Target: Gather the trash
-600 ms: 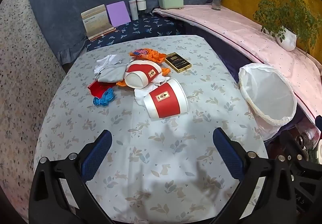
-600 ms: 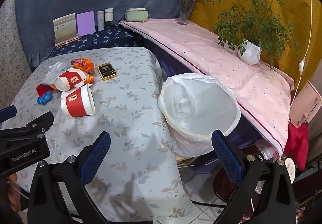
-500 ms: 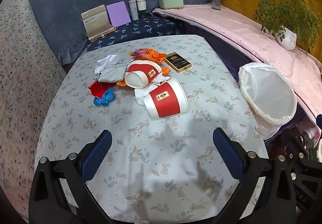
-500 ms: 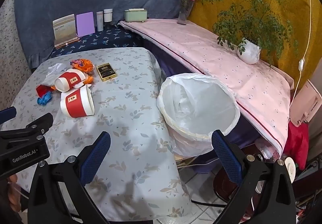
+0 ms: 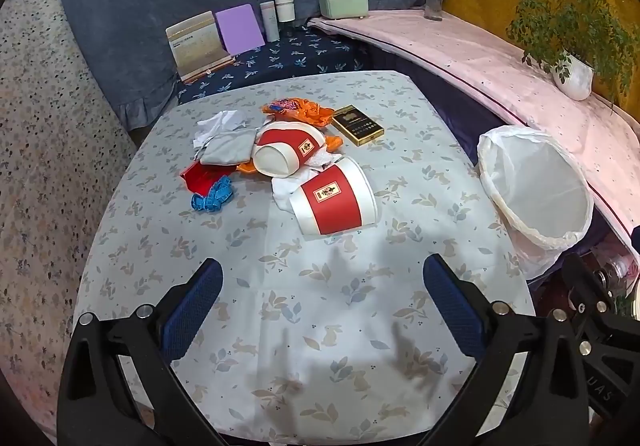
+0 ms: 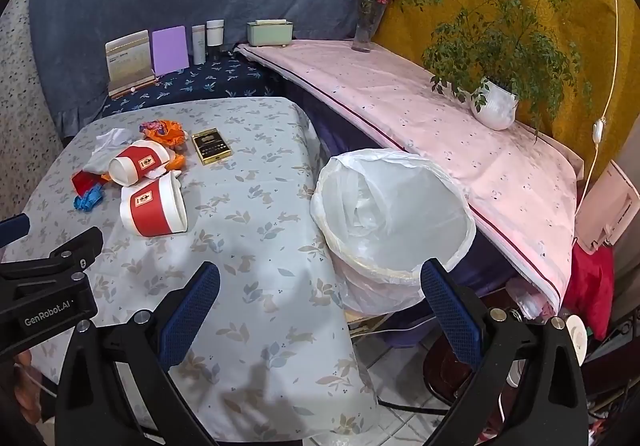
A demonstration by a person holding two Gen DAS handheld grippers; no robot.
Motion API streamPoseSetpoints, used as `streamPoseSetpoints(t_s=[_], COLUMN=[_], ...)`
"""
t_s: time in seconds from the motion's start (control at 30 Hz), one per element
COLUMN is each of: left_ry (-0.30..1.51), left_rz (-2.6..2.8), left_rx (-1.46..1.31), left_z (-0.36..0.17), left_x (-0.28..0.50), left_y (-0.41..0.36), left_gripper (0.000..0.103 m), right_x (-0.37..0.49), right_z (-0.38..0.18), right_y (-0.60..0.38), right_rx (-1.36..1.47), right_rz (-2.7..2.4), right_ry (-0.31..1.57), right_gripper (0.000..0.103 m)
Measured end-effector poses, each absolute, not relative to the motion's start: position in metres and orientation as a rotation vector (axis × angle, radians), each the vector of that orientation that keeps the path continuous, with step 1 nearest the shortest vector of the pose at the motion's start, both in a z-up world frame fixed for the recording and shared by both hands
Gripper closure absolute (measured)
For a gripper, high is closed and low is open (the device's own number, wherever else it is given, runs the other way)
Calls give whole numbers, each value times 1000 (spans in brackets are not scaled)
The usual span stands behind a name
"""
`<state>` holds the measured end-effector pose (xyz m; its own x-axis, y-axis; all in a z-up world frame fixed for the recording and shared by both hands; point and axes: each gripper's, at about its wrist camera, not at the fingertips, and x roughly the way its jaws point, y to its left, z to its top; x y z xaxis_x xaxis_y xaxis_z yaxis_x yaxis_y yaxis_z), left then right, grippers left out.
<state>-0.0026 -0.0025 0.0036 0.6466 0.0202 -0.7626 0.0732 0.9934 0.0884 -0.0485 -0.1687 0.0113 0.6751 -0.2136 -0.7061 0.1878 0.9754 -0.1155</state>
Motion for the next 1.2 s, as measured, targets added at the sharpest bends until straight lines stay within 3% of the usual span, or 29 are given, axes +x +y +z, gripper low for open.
streamPoseSetpoints(t_s=[1.2], left_ry=[817], left_rz=[-29], left_rx=[100], left_z=[4], left_x=[-14], left_y=[6], left_gripper=[8], right_x=[-50], right_z=[11], right_y=[-163], right_rx=[-56], right_rz=[-213], right_ry=[796], right_gripper=[7])
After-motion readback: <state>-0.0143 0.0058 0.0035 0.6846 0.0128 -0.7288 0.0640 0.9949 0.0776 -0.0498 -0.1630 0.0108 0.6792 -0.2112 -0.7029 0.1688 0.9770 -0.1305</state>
